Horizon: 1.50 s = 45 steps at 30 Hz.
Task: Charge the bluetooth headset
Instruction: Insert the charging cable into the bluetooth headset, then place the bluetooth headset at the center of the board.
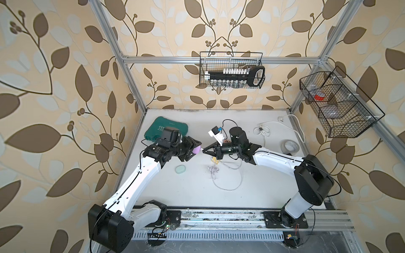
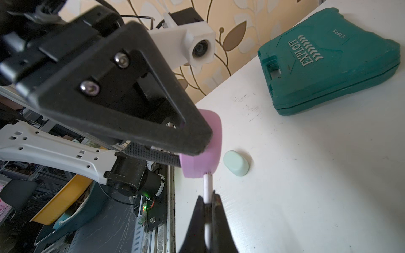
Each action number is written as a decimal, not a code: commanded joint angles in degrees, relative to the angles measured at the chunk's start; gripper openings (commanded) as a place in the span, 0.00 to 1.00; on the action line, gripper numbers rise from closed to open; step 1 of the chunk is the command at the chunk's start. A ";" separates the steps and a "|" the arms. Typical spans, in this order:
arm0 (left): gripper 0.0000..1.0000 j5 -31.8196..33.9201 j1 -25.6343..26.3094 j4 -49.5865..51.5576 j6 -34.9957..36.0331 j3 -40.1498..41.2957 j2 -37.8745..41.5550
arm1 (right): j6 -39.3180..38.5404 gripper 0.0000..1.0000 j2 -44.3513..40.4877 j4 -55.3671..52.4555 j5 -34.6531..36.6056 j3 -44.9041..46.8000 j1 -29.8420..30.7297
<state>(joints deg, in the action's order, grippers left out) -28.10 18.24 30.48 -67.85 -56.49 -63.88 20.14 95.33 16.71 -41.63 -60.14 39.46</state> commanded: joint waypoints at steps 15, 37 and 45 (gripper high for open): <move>0.00 -5.83 -0.94 2.49 2.35 -3.49 -0.72 | -1.95 0.30 -4.98 1.26 1.01 0.36 1.22; 0.00 3.34 -9.52 16.94 17.64 -12.89 -11.76 | -4.32 0.46 -22.54 -10.92 13.11 11.73 -2.62; 0.00 1.36 -16.60 20.22 21.87 -23.04 -15.57 | -3.77 0.46 -25.02 -10.79 14.56 14.98 -2.94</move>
<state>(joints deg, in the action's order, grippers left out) -26.52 2.70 48.29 -49.58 -75.29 -78.41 16.64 71.20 6.55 -28.67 -46.39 36.88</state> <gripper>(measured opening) 0.601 0.463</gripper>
